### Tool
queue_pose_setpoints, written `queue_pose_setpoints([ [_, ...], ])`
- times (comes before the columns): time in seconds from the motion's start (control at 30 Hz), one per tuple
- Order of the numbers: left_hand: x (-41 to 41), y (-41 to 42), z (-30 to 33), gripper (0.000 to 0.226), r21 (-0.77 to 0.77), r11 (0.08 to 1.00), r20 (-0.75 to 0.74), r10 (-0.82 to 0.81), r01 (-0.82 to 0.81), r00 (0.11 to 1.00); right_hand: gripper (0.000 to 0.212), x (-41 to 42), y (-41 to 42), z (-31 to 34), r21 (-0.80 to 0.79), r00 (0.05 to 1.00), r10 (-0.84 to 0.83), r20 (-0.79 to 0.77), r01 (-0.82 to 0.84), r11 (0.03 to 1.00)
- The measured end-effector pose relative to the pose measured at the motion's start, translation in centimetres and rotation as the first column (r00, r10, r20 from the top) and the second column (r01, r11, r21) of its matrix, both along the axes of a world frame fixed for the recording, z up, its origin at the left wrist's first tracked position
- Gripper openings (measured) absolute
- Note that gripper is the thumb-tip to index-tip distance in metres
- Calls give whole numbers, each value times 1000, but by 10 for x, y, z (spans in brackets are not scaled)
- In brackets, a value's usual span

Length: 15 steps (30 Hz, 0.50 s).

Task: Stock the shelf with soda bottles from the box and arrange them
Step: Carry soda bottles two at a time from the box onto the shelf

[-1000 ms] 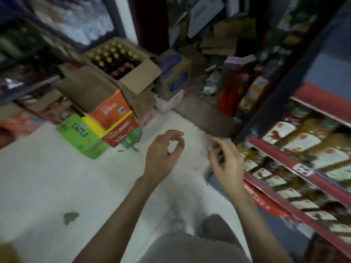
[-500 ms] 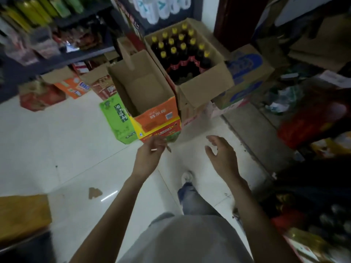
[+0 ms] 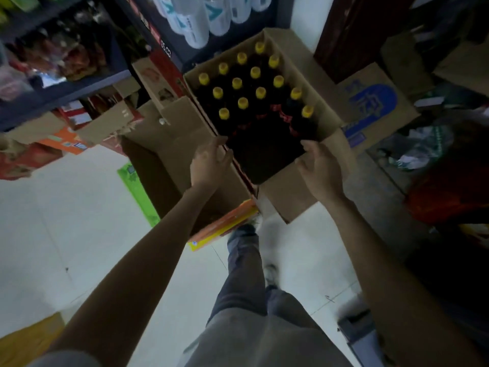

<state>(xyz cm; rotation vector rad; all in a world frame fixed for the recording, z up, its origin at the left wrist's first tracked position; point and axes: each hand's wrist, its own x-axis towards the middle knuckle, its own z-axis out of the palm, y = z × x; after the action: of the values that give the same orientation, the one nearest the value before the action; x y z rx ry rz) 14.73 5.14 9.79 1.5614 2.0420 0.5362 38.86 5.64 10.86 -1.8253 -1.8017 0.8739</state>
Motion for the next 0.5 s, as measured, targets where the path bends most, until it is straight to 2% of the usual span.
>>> queue_pose_setpoints([
  [0.17,-27,84,-36,43,-40,996,-94,-89,85,992,55,-21,79,-50,-37,987,-120,106,125,991],
  [0.3,-41,127,-57,49,-93,974,-231,-221,205,948,64,-27,122,-81,-71,910,-254,327,292,954],
  [0.4,-48,145,-72,53,-176,951,-323,-300,255,898,69,-27,139,-96,-120,887,-283,365,346,930],
  [0.5,-49,156,-81,47,-195,942,-383,-328,271,864,65,-27,150,-106,-129,873,-310,376,381,916],
])
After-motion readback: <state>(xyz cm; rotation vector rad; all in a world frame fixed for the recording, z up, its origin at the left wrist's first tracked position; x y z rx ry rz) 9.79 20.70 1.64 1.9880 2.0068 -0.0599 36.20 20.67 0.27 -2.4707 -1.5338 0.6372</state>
